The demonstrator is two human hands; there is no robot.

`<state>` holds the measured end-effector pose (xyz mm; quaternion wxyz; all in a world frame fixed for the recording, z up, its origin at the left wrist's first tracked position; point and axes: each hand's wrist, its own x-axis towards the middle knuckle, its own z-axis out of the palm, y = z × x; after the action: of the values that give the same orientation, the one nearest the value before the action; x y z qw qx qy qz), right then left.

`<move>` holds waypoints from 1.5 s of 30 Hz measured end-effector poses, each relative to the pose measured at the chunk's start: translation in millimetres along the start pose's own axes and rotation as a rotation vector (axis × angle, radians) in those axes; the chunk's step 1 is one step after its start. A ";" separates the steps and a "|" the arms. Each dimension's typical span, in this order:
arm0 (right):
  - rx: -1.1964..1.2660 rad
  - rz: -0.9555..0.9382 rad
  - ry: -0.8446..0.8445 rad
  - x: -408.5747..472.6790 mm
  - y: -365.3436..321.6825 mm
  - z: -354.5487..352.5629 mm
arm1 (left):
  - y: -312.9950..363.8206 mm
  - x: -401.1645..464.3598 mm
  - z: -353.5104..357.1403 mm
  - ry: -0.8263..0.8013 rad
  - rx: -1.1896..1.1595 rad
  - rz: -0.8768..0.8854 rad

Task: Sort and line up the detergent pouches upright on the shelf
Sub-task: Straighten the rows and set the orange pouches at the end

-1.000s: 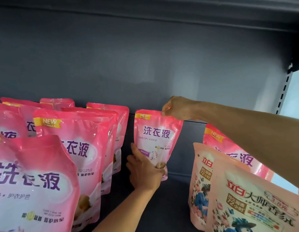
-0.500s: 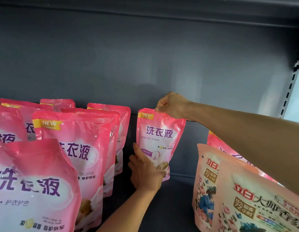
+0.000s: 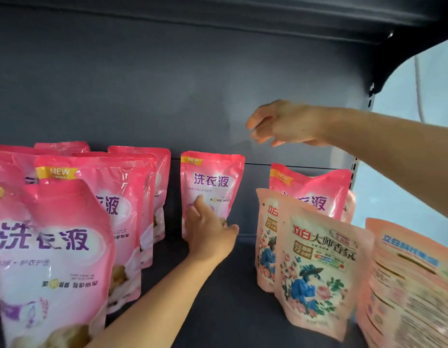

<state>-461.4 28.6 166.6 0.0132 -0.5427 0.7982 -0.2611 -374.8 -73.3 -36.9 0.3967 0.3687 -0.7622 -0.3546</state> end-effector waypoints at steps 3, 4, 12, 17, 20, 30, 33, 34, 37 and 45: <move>-0.071 -0.006 0.042 -49.2 0.7 -13.7 | 12.2 -22.3 -2.2 -0.311 -0.147 0.023; -0.111 -0.008 0.070 -66.5 1.8 -15.9 | 15.1 -28.4 -2.5 -0.398 -0.184 0.024; -0.298 0.092 0.187 -162.0 46.7 -17.3 | 24.2 -46.5 0.6 -0.712 -0.346 -0.016; -0.428 0.137 0.188 -137.3 72.4 -14.8 | 29.1 -54.6 2.4 -0.709 -0.359 0.008; -0.408 0.085 0.143 -111.6 74.5 -9.4 | 27.7 -60.2 -0.8 -0.730 -0.316 0.023; -0.485 -0.049 0.038 -66.3 65.1 6.4 | 17.7 -43.1 -20.1 -0.583 -0.222 0.029; -0.468 0.017 0.103 -52.8 67.4 4.6 | 14.1 -36.6 -23.0 -0.507 -0.266 0.007; -0.464 0.034 0.107 -48.4 67.8 4.3 | 13.6 -35.2 -23.6 -0.485 -0.276 0.003; -0.457 0.025 0.123 -36.2 64.9 2.4 | 11.7 -32.0 -26.5 -0.419 -0.283 -0.003; -0.375 -0.114 0.172 -4.7 27.3 -2.4 | 4.4 -33.8 -47.2 -0.279 -0.255 0.004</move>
<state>-483.7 41.2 155.7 -0.1708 -0.5555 0.7991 -0.1537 -321.2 -54.4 -24.4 0.3314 0.2613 -0.7594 -0.4952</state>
